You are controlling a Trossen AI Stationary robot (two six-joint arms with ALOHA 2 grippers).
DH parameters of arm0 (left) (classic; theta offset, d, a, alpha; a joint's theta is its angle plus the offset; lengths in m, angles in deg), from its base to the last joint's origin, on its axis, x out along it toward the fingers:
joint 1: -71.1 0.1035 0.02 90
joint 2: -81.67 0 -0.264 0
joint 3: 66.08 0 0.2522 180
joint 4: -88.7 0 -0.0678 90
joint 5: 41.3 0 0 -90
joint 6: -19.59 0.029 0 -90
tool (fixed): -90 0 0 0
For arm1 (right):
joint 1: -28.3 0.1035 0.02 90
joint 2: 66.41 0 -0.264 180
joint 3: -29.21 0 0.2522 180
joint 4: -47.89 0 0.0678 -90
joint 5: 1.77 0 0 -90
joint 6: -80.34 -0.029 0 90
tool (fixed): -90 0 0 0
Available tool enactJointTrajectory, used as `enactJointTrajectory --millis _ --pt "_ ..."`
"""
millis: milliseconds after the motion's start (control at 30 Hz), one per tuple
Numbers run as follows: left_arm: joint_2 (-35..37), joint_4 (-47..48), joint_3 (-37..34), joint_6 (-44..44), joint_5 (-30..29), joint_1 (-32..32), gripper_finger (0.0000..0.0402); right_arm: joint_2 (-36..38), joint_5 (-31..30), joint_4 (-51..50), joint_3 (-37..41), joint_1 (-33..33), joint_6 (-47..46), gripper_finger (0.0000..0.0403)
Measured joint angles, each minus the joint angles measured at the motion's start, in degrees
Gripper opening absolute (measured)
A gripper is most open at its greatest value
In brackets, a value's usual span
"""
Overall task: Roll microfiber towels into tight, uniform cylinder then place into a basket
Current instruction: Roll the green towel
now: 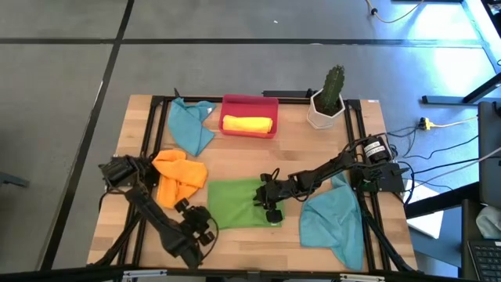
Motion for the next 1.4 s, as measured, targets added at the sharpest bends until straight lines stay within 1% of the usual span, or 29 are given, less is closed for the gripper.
enactJointTrajectory --millis 100,333,433,600,733,833,1033,1167,1400 --pt "-0.02 -1.97 -0.89 3.9 0.15 1.91 0.0137 0.0 0.0 0.02 0.0 0.0 -0.02 0.0108" --pt "-0.02 1.36 -1.25 4.18 -0.83 3.26 0.0137 0.0 0.03 -0.01 0.02 0.0 0.07 0.0108" --pt "-0.02 1.28 -1.25 4.22 -0.67 3.57 0.0137 0.0 0.03 -0.01 0.02 0.0 0.08 0.0108" --pt "-0.02 0.02 -1.25 7.33 2.12 4.5 0.0137 0.0 0.03 -0.01 0.02 0.0 0.12 0.0108" --pt "-0.02 -3.05 -1.25 13.42 5.41 4.9 0.0137 -0.01 0.03 -0.01 0.02 0.02 0.13 0.0108" --pt "0.02 -4.79 -1.25 16.08 5.62 4.13 0.0137 -0.02 0.03 -0.01 0.02 0.01 0.13 0.0108" --pt "0.11 -6.52 -1.23 15.78 5.23 0.64 0.0137 -0.02 0.03 -0.01 0.02 0.02 0.15 0.0108" --pt "0.11 -10.61 -1.23 16.78 3.43 -1.42 0.0137 -0.02 0.03 -0.01 0.02 0.02 0.14 0.0108" --pt "0.11 -18.58 -1.23 23.43 1.05 -3.25 0.0137 -0.02 0.0 -0.01 0.02 0.02 0.15 0.0108"
